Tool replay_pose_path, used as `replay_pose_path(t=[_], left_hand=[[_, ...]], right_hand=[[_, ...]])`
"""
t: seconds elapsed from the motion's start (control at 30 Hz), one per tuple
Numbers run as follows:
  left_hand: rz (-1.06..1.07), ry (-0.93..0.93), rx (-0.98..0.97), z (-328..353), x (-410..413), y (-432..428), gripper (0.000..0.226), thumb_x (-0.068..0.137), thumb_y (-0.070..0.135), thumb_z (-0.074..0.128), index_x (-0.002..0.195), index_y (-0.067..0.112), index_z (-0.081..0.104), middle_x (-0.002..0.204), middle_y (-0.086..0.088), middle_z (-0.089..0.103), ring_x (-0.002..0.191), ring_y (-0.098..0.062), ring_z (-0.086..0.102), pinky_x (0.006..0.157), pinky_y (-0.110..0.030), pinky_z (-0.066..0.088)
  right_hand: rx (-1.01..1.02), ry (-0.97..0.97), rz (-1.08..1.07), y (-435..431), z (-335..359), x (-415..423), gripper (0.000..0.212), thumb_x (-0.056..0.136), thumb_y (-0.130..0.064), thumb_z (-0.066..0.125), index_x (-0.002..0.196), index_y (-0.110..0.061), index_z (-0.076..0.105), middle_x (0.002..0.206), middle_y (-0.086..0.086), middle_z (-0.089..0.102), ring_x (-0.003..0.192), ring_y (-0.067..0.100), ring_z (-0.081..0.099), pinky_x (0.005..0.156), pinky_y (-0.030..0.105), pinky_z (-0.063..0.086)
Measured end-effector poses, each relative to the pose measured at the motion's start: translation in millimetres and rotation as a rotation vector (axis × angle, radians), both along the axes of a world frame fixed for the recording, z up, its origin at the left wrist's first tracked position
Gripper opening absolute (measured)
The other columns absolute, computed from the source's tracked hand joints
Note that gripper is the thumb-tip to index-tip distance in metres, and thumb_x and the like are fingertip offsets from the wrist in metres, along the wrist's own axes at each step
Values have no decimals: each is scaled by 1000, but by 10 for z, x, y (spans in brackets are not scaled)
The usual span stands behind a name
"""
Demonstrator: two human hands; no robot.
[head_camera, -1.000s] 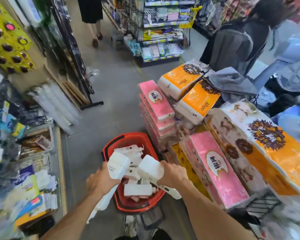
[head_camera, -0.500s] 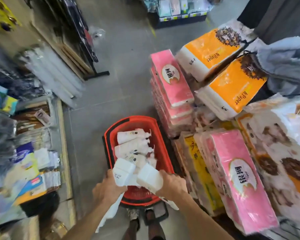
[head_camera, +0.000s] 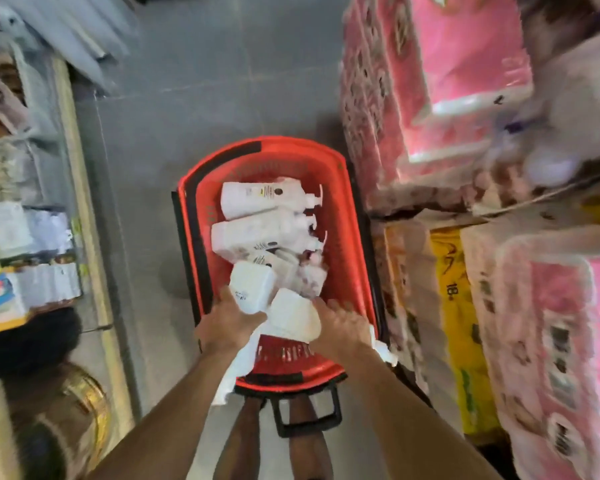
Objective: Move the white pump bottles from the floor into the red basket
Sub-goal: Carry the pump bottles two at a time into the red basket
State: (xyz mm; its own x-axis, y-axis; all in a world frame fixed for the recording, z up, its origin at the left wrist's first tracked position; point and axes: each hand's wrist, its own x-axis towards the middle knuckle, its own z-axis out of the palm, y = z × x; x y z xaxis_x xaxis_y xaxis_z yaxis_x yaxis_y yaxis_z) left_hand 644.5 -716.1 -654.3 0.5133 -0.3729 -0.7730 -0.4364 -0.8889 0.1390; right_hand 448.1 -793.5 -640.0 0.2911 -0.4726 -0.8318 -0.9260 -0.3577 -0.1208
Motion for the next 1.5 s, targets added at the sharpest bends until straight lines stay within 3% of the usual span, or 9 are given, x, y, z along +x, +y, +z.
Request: replay_pose_path(t=[0.13,0.33,0.43,0.57,0.7,0.9,1.07,1.27,1.5], left_hand=[[85,-22,8,-383,-6,17,88,76,53,74,144,22,29,134,-7,57,114,-38,61,87,-41,46],[16,-32,-40,-658,8,237,82,87,41,73,152,19,28,142,-12,40,117,-40,57,87,-50,52],[-129,-58,-86,-601,19,275,69,89,36,72,148,22,39,148,-8,35,119,-35,56,87,-49,56],[-327,-66,-94,-368,-19,193,45,89,30,70,132,29,57,142,5,46,132,-23,38,88,-40,54],[-438,-56,-158,52,3,48,43,88,30,71,129,28,59,135,1,55,128,-24,44,100,-40,48],[-667,-157,-189,1043,25,-201,49,91,37,63,138,32,50,139,4,50,130,-21,43,103,-39,42],[-679,-43,-284,1893,42,-443,56,86,40,68,138,30,48,137,2,51,129,-25,46,103,-41,42],[-950,-37,-415,2896,-51,-756,60,88,42,68,141,34,42,147,5,44,135,-22,40,105,-38,39],[-1332,11,-586,3810,-499,-991,66,86,44,66,145,34,39,145,3,45,132,-25,43,104,-38,41]], right_hand=[[-51,-29,0,148,-520,54,101,82,-34,76,160,-37,12,153,-3,41,137,30,38,115,46,34],[-164,-78,-5,508,-836,-24,103,82,-34,79,160,-34,13,154,3,37,136,30,38,121,48,25],[-129,-59,-13,453,-827,26,104,84,-32,77,160,-35,6,154,6,33,139,31,34,122,50,22],[-84,-44,-15,342,-660,139,97,88,-24,72,161,-32,9,156,8,31,141,32,33,121,52,24],[-124,-131,-9,292,-192,307,81,90,-17,66,159,-27,23,156,9,34,145,33,30,122,51,24],[-197,-202,-68,204,829,321,77,90,-20,69,156,-24,30,153,9,39,140,34,36,119,50,27],[-320,-239,-182,90,1745,208,71,90,-24,67,153,-27,34,151,5,41,137,32,39,115,48,32],[-486,-177,-323,128,2845,-82,50,92,-27,64,139,-22,45,137,9,52,132,35,47,106,49,41],[-701,-103,-537,387,3871,-626,54,97,-48,56,145,-26,44,149,5,50,136,35,46,105,47,43]])
